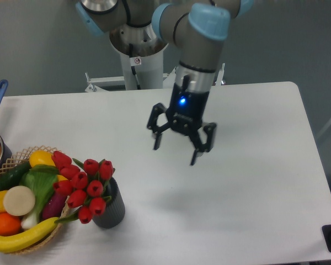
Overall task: Pick up the flowers from the vase
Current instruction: 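Move the open gripper down toward the red tulips in the grey vase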
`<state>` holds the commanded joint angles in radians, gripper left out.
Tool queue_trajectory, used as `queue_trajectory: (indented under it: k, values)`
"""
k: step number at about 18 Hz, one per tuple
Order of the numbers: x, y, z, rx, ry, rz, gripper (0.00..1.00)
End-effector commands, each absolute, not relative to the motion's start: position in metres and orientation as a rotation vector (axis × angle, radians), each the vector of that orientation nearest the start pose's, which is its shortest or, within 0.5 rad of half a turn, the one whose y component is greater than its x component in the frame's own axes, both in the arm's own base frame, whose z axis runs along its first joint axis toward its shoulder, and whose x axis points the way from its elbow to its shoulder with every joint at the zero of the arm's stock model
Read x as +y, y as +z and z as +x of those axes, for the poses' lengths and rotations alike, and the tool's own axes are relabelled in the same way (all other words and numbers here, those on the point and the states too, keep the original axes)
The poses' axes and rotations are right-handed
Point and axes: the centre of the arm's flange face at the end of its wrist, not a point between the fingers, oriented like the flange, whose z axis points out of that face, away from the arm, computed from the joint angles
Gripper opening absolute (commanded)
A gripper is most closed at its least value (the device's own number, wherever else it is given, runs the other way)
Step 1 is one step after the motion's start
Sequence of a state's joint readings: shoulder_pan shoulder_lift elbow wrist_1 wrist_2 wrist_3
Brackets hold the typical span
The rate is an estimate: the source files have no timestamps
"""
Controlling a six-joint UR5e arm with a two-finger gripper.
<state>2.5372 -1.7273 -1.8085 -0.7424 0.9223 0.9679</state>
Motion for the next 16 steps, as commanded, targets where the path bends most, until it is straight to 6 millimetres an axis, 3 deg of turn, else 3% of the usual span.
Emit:
queue_trajectory:
  k: [5, 9, 16]
  values:
    - [0.477, 0.389, -0.331, 0.404, -0.077, -2.235, 1.0]
    - [0.484, 0.367, -0.327, 0.434, -0.168, -2.165, 1.0]
    - [0.512, 0.35, -0.31, 0.495, -0.235, -2.142, 1.0]
